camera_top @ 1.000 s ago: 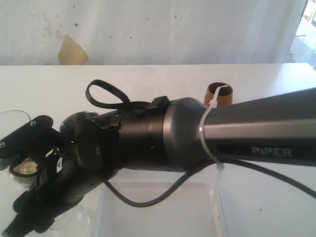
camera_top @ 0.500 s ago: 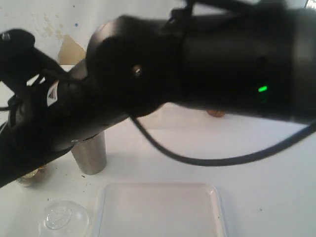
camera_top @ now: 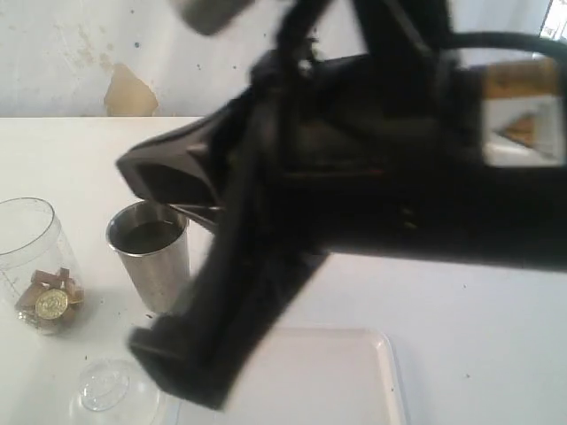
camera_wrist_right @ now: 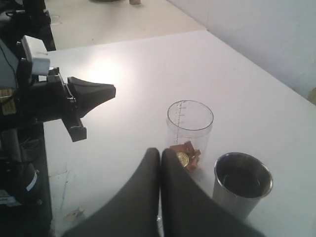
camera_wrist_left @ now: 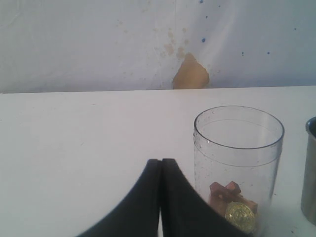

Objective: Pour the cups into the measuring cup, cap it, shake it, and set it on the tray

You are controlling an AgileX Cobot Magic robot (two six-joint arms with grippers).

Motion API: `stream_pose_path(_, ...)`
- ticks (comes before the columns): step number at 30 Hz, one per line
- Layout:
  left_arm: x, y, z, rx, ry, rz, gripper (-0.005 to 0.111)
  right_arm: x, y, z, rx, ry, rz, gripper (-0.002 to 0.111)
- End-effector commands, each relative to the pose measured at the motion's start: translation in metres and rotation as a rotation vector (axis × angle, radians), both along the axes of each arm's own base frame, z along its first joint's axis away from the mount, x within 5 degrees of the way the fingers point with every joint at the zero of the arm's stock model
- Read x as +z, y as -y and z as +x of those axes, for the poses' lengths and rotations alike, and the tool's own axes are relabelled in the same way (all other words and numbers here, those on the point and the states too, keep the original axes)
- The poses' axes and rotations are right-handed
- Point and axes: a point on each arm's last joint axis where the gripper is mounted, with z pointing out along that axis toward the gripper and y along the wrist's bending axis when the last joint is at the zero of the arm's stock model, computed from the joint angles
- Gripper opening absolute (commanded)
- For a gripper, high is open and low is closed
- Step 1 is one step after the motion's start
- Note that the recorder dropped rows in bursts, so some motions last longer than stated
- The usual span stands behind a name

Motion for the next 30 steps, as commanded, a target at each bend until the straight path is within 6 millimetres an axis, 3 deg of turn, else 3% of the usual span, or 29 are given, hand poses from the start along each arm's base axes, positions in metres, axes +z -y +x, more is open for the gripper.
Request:
stream_pose_path(1,0.000,0.000,0.000,-0.001,0.015,-0.010,0.000,-0.007,0.032,-0.021,-0.001,0.049,0.036,0.000)
stream_pose_path(6,0.000,0.000,0.000,-0.001,0.015,-0.010,0.000,-0.020,0.065,-0.043,-0.006,0.081,0.084,0.000)
stream_pose_path(13,0.000,0.000,0.000,-0.001,0.015,-0.010,0.000,-0.046,0.094,-0.064,0.009,0.075,0.075,0.000)
stream_pose_path(20,0.000,0.000,0.000,-0.001,0.015,-0.010,0.000,-0.055,0.103,-0.075,0.050,0.018,0.017,0.000)
stream_pose_path(30,0.000,0.000,0.000,-0.001,0.015,-0.010,0.000,-0.054,0.103,-0.074,0.045,0.036,0.019,0.000)
